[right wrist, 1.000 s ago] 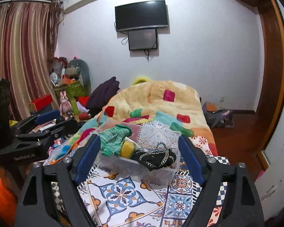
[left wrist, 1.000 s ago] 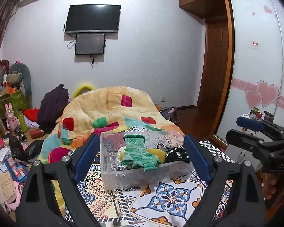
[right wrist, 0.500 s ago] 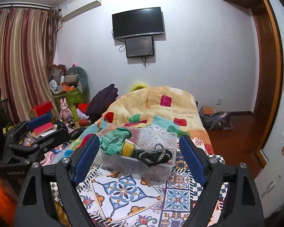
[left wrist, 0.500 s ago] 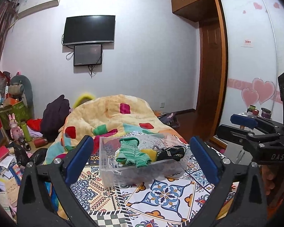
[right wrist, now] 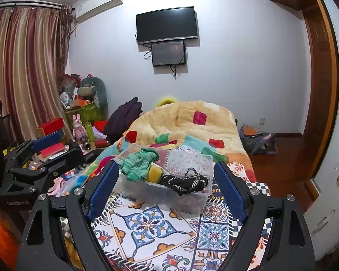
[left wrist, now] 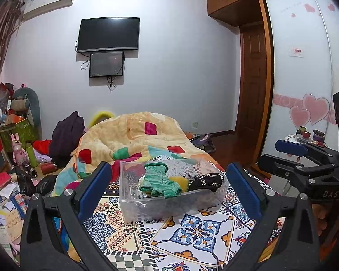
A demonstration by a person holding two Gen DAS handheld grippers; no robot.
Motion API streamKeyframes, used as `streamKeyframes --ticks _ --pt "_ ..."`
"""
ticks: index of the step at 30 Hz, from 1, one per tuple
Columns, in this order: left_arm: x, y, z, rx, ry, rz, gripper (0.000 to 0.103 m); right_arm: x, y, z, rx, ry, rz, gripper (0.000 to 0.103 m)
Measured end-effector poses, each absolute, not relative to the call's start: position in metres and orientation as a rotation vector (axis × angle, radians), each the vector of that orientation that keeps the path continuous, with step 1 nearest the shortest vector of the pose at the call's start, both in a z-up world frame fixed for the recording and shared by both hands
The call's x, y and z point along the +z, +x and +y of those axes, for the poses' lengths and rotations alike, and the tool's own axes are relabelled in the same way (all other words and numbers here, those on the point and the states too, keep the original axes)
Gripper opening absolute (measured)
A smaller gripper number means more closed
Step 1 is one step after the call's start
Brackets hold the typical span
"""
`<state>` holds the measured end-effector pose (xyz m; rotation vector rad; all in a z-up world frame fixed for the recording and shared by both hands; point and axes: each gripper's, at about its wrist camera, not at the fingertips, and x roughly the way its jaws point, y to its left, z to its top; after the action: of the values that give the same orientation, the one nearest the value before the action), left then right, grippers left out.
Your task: Organize soft objects
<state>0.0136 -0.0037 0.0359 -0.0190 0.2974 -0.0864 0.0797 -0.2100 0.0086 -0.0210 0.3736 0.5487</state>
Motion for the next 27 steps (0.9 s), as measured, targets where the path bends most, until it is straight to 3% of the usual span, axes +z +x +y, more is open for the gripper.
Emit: streamKeyframes --ticks 27 --pt "0.0363 0.0134 -0.0045 -0.09 -0.019 0.291 0.103 0.0102 0.0773 -0.2113 0.556 -0.016 0.374 0.085"
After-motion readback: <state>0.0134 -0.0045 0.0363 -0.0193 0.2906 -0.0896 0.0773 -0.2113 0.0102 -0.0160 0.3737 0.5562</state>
